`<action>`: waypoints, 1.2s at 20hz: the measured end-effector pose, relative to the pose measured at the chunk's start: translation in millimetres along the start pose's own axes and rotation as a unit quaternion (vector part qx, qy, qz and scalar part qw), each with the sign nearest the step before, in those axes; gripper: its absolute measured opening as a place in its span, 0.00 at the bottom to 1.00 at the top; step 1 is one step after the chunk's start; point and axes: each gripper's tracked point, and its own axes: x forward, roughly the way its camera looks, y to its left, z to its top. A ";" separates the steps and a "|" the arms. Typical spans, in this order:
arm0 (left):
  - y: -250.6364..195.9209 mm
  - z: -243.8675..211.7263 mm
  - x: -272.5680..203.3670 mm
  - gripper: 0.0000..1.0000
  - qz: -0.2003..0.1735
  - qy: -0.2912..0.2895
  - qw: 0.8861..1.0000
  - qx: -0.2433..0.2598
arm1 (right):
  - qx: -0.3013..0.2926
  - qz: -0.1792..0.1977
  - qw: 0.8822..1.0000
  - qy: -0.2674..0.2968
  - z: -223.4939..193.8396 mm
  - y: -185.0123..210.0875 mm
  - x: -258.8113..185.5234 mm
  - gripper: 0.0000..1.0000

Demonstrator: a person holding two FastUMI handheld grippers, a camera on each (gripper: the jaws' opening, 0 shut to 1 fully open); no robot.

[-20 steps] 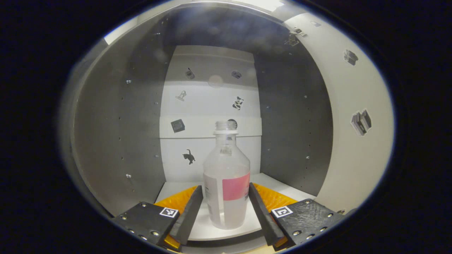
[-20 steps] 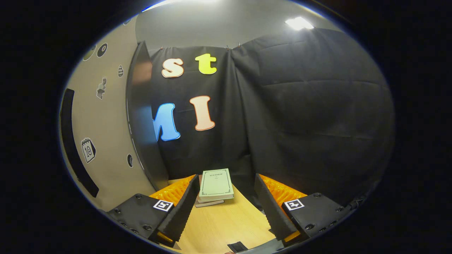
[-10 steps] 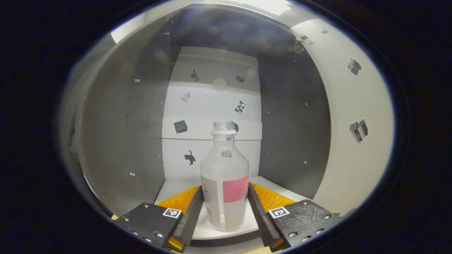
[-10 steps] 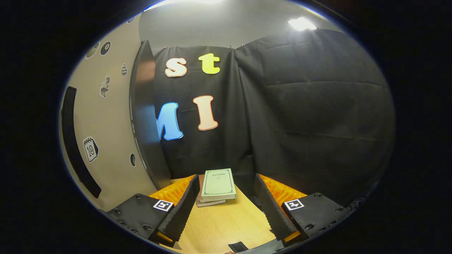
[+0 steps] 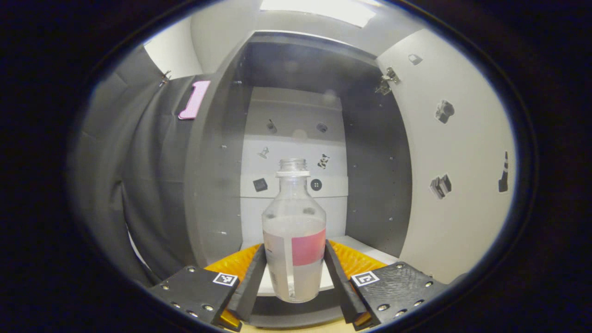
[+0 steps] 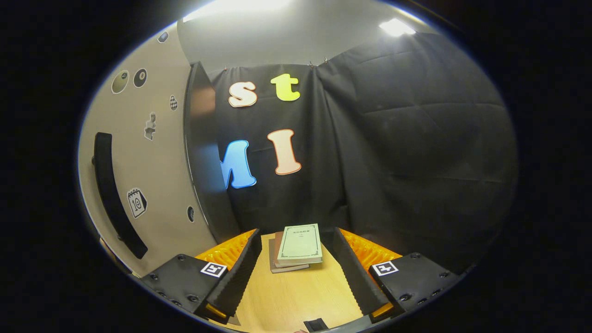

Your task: Open the cabinet door with the right hand, grasp the bottle in the cabinet with the left hand and place it on the coaster, then close the cabinet door with the right hand.

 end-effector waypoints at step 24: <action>78.4 -106.8 -218.1 0.74 0.136 -0.001 0.990 -0.035 | -0.032 0.074 0.997 0.009 -15.4 -4.1 -51.4 0.98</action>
